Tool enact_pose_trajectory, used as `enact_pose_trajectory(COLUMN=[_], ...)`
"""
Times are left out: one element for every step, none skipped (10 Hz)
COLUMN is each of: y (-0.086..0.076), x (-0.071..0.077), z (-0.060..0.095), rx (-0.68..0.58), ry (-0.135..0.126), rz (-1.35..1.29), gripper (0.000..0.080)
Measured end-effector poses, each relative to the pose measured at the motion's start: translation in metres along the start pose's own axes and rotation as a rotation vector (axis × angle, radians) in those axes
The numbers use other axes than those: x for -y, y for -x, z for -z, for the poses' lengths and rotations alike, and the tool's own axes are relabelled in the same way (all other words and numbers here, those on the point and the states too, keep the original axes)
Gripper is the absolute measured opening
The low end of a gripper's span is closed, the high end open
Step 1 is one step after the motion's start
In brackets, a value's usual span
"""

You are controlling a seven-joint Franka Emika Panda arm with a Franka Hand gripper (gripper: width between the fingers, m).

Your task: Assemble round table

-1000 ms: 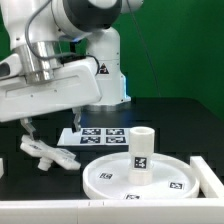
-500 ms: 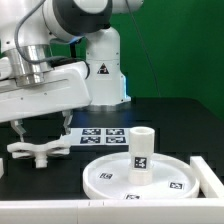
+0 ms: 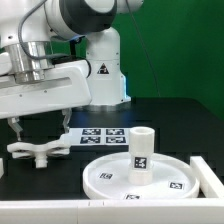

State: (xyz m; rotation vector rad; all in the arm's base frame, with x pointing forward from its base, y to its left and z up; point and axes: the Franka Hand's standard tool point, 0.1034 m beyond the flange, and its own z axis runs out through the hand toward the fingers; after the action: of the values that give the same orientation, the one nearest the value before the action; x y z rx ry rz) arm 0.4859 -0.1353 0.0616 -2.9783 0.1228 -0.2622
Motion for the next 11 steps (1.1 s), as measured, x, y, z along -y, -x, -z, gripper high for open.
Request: enact_pose_trajectory(y=[0.000,0.000,-0.004,-0.014,-0.026,-0.034,-0.035,-0.035,-0.031,-0.028,-0.026], x=[0.000,-0.003,-0.011,-0.010,-0.007,-0.007,-0.008,-0.008,-0.011,-0.013,-0.015], z=[0.000,-0.001,-0.003,-0.006,-0.007,-0.011,-0.015,-0.020,-0.027,-0.032,-0.035], rx=[0.000,-0.004,-0.017,-0.017,-0.022,-0.025,-0.022,-0.020,-0.017,-0.013,-0.011], ry=[0.000,0.011,0.044,0.051,0.058,0.062,0.063,0.070,0.083,0.090,0.096], rz=[-0.001,0.009,0.024,0.030,0.033,0.037,0.037,0.036,0.037,0.035,0.034], gripper=[0.0649,0.0649,0.0649,0.0649,0.0649,0.0649,0.0649,0.0649,0.0649,0.0649,0.0649])
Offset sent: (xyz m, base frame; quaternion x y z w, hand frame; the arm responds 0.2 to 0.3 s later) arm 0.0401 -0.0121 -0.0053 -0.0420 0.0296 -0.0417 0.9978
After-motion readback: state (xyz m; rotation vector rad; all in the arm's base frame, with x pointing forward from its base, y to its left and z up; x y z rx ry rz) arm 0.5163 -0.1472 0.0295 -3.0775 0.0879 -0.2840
